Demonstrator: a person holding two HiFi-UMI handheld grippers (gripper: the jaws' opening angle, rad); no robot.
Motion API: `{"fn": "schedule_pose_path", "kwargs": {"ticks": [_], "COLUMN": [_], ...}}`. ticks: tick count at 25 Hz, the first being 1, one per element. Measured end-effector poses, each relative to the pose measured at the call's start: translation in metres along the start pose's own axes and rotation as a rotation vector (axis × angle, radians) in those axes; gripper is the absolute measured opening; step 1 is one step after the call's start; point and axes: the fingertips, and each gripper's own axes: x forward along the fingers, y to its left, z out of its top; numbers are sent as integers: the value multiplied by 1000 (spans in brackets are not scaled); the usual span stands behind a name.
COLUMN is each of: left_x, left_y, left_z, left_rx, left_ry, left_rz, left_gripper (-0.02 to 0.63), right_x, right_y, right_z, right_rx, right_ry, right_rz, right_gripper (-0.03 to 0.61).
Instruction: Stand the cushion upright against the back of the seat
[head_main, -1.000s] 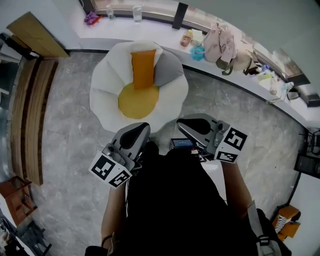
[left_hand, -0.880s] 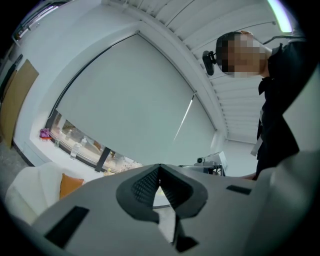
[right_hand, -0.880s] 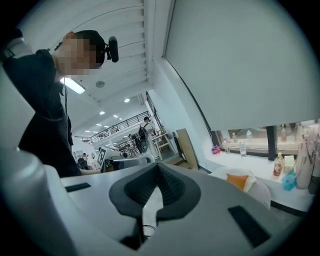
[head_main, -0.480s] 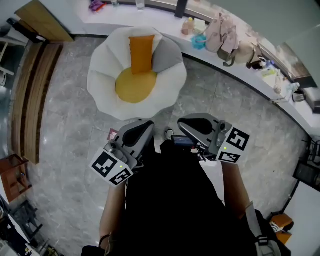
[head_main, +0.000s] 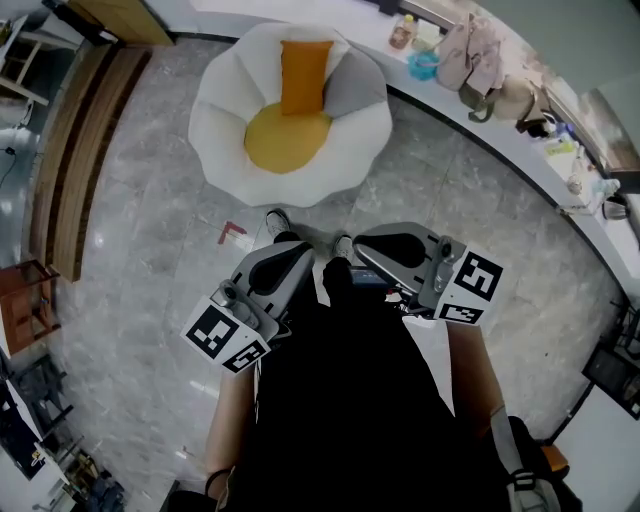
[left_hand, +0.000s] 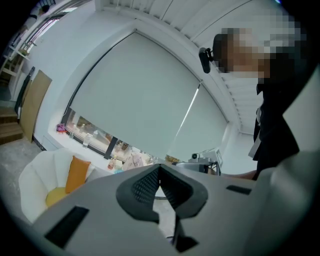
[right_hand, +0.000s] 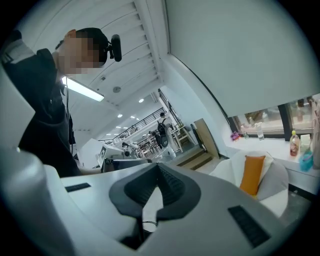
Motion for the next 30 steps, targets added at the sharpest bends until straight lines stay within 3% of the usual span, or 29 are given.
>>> {"fn": "schedule_pose_path", "kwargs": {"ticks": [9,17,30], "left_x": [-9,-25,-34], "left_y": [-8,-10,-10], "left_z": [1,11,20], "left_rx": [33,92,51], "left_ry": [5,21,-5], "left_rz": [-14,-92,-93], "left_gripper": [12,12,12], "right_x": [7,27,32], "right_y": [21,38,43], "right_z": [7,16,16], "right_rx": [-51,-59,-52], "right_ry": [-22,-64,-57], "right_rz": [-21,-19,3], "right_gripper": [17,17,17]}}
